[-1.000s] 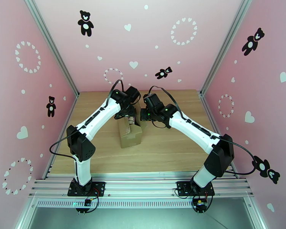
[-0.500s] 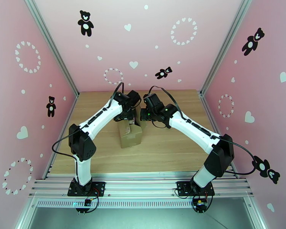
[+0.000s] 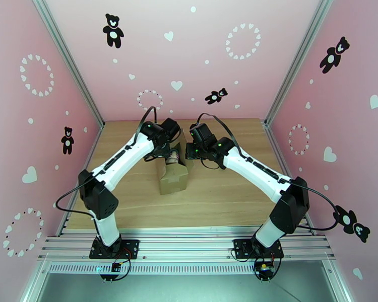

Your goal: Unpack the express box

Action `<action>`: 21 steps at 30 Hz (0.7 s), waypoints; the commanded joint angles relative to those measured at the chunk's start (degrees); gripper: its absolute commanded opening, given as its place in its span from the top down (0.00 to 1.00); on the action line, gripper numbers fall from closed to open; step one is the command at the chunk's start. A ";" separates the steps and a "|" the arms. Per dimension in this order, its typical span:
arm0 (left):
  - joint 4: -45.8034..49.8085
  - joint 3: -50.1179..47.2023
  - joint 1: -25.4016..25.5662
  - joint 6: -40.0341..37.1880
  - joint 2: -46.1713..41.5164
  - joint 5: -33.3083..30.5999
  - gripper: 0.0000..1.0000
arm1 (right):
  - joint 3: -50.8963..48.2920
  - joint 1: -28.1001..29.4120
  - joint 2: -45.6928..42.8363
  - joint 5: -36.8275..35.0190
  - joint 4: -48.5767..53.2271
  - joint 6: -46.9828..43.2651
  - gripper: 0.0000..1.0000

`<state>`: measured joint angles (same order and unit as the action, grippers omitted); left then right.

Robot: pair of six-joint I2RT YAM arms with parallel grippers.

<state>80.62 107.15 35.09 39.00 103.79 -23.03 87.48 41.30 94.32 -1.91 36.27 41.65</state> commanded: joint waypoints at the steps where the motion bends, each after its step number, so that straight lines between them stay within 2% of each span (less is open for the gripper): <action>1: 0.51 -2.41 -1.41 -0.07 -3.67 -1.30 0.31 | -0.30 0.19 -0.46 -2.39 1.53 0.63 1.00; 14: -4.20 -14.60 -4.74 0.81 -12.91 0.79 0.31 | -0.38 0.14 -0.30 -2.46 1.79 1.34 1.00; 21: -7.64 -15.81 -4.95 -0.18 -15.21 1.44 0.31 | 0.04 0.16 -0.17 -2.75 2.32 1.56 1.00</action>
<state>73.38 91.79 31.16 39.20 90.96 -20.43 87.48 41.95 94.32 -1.41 36.27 42.94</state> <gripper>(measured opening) 0.690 0.050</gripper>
